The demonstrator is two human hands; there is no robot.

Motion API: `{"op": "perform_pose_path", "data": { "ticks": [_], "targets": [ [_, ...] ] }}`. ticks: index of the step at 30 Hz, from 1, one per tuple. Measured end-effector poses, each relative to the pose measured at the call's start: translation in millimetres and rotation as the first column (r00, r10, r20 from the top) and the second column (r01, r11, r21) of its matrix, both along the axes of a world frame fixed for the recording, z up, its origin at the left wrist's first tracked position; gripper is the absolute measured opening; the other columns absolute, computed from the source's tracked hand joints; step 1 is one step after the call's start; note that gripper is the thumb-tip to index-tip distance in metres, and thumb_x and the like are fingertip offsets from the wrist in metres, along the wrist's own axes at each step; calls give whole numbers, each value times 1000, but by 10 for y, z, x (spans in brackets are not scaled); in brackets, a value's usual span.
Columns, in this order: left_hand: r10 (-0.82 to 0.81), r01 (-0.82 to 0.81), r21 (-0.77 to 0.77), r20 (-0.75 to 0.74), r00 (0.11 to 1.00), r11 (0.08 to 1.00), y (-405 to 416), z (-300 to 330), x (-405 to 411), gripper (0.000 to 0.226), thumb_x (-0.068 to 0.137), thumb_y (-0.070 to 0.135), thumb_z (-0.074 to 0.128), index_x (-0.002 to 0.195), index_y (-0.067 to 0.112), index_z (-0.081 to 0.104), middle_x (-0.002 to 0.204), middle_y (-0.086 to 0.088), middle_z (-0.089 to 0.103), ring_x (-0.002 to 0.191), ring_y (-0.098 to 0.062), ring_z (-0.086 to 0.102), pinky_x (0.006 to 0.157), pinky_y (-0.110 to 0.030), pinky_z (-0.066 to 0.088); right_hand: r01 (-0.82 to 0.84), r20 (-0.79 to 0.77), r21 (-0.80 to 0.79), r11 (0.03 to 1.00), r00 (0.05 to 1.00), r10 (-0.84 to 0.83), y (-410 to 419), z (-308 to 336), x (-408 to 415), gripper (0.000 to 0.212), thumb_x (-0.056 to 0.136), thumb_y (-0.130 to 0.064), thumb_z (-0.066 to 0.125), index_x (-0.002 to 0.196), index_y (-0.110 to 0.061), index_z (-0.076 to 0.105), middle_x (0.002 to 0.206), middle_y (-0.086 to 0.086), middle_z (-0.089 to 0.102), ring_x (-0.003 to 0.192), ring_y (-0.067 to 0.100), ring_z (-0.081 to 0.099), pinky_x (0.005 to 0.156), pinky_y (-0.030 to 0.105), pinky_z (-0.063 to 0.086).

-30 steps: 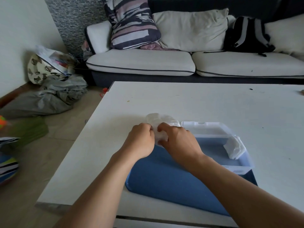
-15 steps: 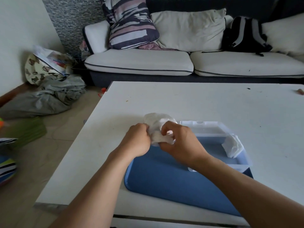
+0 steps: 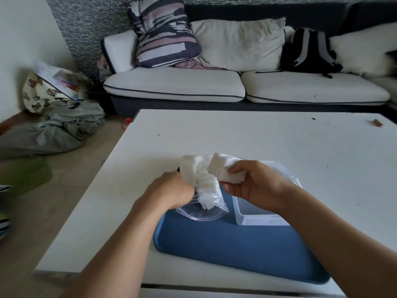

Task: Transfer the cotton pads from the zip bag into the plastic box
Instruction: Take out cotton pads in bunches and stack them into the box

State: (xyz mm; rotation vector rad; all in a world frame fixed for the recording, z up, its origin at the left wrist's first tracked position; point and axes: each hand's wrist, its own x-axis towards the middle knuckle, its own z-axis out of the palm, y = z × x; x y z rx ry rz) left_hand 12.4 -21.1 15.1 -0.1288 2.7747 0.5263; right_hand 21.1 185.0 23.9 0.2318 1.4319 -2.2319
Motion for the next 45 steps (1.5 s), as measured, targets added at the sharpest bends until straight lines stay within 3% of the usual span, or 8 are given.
{"op": "perform_pose_path", "data": {
  "ticks": [3,6,10,16,23,35,39,45],
  "targets": [
    [237,-134,283,-369,899,950,49,161,57,46,94,44,47,68,7,56,70,-6,63,70,-26,59,58,-33,42,-14,20,-27,1000,1000,14,-6,14,8,30,89,-2,47,115,0,61,101,20,62,85,30,63,68,33,60],
    [395,-122,841,-116,911,527,299,270,57,54,96,62,45,110,15,68,109,-3,71,106,-21,64,100,-43,49,-24,22,-98,995,999,26,-86,26,20,42,80,-3,52,121,1,61,109,22,59,101,34,59,78,39,60],
    [412,-229,960,145,900,161,619,259,68,59,98,69,34,119,23,65,119,-1,69,118,-24,64,111,-48,44,5,-9,-126,992,1000,-7,-251,34,48,33,80,-2,44,108,-2,62,107,18,62,98,29,61,90,44,56],
    [513,-174,981,103,852,91,796,280,191,68,102,65,19,125,20,65,116,-1,71,108,-22,68,93,-34,54,126,-7,-233,964,991,-131,-419,11,74,48,82,-8,41,125,3,58,106,18,65,90,25,65,70,32,57],
    [503,-65,959,-86,860,276,767,209,215,94,66,92,16,121,29,60,124,2,70,115,-20,66,105,-47,49,110,-280,-68,992,952,-125,-417,61,132,34,81,-7,45,111,-5,62,92,12,71,86,22,67,72,30,56],
    [405,-255,966,221,887,33,653,216,139,30,94,47,63,84,21,73,87,-4,78,78,-19,75,60,-28,52,412,-721,410,814,693,12,-460,29,237,44,91,4,51,131,-16,48,102,2,70,95,14,68,80,26,57],
    [141,-395,895,427,893,-207,710,295,246,32,88,51,71,82,20,72,80,1,74,78,-12,73,82,-27,55,523,-776,498,692,625,86,-474,36,246,51,90,-3,56,135,-22,44,101,-12,66,96,8,65,82,28,55],
    [106,-387,904,409,906,-183,637,254,174,18,92,26,70,90,9,76,87,-7,78,77,-16,76,68,-25,61,548,-726,595,588,681,100,-398,59,194,68,69,-24,77,132,-29,53,100,-12,69,93,5,66,81,30,58]
  ]
}}
